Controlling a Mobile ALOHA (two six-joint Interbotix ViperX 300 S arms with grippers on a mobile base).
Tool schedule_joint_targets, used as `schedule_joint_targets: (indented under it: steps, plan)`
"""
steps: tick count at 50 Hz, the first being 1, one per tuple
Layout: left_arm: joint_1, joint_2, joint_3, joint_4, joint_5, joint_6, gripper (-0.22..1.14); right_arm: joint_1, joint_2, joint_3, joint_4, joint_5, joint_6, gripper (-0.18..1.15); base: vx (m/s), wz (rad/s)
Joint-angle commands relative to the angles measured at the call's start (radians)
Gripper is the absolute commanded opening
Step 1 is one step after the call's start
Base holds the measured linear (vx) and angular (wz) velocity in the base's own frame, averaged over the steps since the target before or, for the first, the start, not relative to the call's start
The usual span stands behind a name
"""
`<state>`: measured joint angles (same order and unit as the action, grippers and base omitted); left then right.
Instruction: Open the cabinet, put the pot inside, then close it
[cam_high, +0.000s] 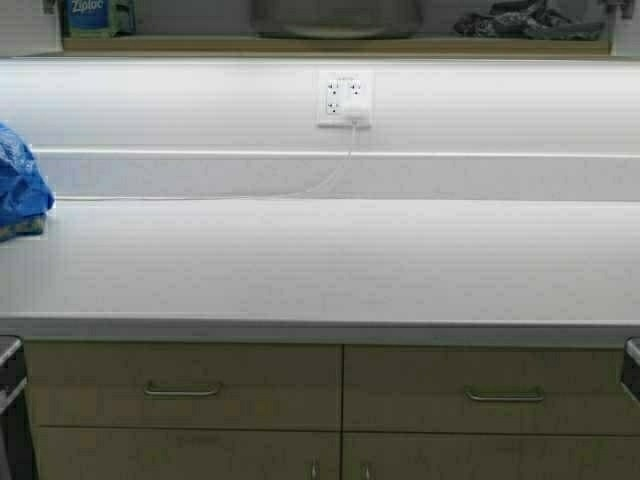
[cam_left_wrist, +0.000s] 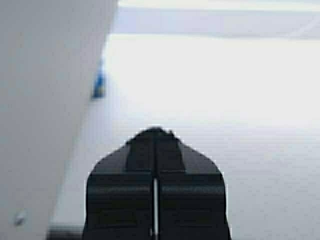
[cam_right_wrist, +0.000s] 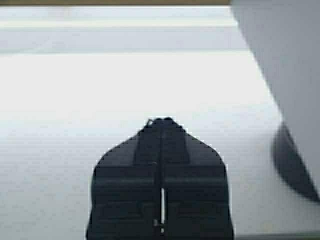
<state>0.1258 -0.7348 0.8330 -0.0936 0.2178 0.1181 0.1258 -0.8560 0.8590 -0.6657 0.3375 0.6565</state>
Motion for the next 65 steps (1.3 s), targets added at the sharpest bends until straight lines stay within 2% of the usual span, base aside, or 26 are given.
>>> schedule_joint_targets:
  steps: [1, 13, 22, 41, 48, 55, 65]
  plan:
    - [0.083, -0.008, -0.081, 0.005, 0.055, 0.002, 0.04, -0.103, 0.02, -0.066, -0.002, -0.003, -0.028, 0.08, -0.22, -0.04]
    - [0.173, 0.048, -0.219, 0.006, 0.075, -0.008, 0.04, -0.316, 0.106, -0.176, 0.005, -0.114, -0.083, 0.08, -0.23, -0.06]
    - [0.298, 0.181, -0.374, -0.002, 0.074, -0.023, 0.04, -0.434, 0.284, -0.318, 0.009, -0.192, -0.083, 0.08, -0.24, -0.06]
    - [0.319, 0.581, -0.724, -0.008, 0.04, -0.011, 0.04, -0.44, 0.657, -0.647, 0.057, -0.206, -0.083, 0.08, -0.15, -0.04]
    - [0.275, 0.634, -0.746, -0.008, 0.023, -0.009, 0.04, -0.44, 0.71, -0.686, 0.064, -0.212, -0.087, 0.08, -0.04, -0.01]
    - [0.19, 0.635, -0.753, -0.006, -0.008, -0.009, 0.04, -0.434, 0.746, -0.721, 0.066, -0.232, -0.087, 0.08, 0.0, 0.0]
    - [0.061, 0.581, -0.741, -0.008, -0.011, -0.014, 0.04, -0.308, 0.696, -0.692, 0.061, -0.235, -0.091, 0.07, -0.01, 0.03]
